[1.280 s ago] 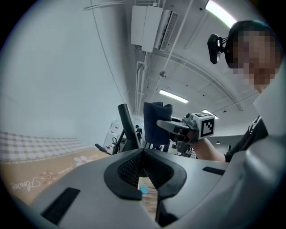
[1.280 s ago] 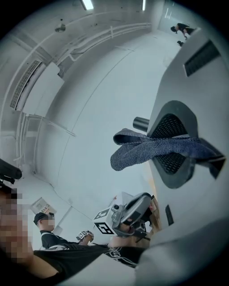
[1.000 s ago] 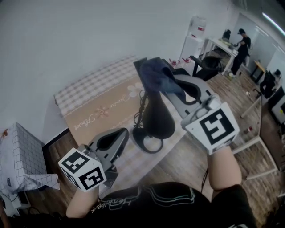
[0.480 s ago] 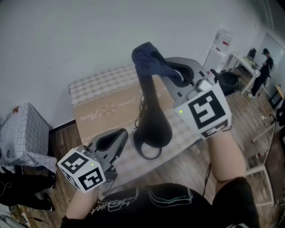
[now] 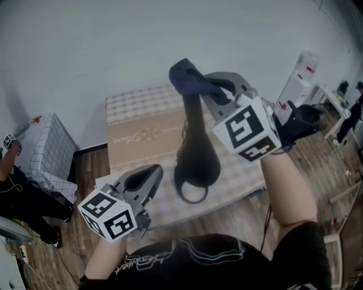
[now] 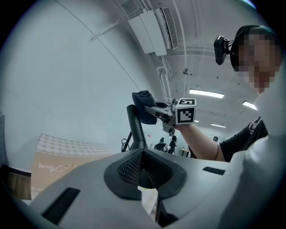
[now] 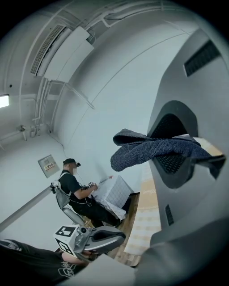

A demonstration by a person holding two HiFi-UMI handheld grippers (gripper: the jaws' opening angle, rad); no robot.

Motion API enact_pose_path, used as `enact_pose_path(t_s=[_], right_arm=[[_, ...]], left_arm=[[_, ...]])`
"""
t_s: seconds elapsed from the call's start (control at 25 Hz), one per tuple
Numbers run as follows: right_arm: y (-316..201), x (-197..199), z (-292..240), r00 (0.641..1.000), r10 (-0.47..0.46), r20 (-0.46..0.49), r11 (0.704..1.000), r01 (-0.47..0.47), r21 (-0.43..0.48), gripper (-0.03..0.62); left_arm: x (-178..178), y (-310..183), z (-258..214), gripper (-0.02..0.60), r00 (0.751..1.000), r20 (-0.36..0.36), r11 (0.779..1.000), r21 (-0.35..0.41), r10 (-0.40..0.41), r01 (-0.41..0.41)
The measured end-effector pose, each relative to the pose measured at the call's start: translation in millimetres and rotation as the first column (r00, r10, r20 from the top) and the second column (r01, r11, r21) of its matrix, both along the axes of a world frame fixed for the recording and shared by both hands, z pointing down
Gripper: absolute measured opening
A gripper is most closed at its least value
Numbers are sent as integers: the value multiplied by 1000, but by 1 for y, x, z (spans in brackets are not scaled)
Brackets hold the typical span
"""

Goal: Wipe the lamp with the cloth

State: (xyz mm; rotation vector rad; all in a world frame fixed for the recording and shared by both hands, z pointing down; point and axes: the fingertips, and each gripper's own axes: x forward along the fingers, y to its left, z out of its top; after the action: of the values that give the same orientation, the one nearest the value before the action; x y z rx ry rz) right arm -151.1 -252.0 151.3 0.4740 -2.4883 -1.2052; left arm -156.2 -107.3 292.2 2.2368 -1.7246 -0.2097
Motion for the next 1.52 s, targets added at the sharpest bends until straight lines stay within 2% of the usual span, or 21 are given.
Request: enact_pose_path(t_s=[0.24,0.44,0.64,0.96,1.52], right_arm=[[-1,-4,19,999,-28,-37,1000,28,7,54],[1,-2,28,997,-48,-68,998,50,30,54],[2,2,40,992,-48,-118,996,57,66,54],[14,10,62,986,-26,-167,997,37,62,54],[44,18,106,966,62,-250,998,-60,15,54]], left_arm=[[4,5,4,2,999,-1,999,-14,-42,42],[7,4,10,2,999,7,998,-39,-47,47],[16,-2,13,1,999,27,998,-58,-20,21],[26,4,24,1,999,34,997,-74,23,-21],[23,28,24,2,994,-21,990,-83,109,-110]])
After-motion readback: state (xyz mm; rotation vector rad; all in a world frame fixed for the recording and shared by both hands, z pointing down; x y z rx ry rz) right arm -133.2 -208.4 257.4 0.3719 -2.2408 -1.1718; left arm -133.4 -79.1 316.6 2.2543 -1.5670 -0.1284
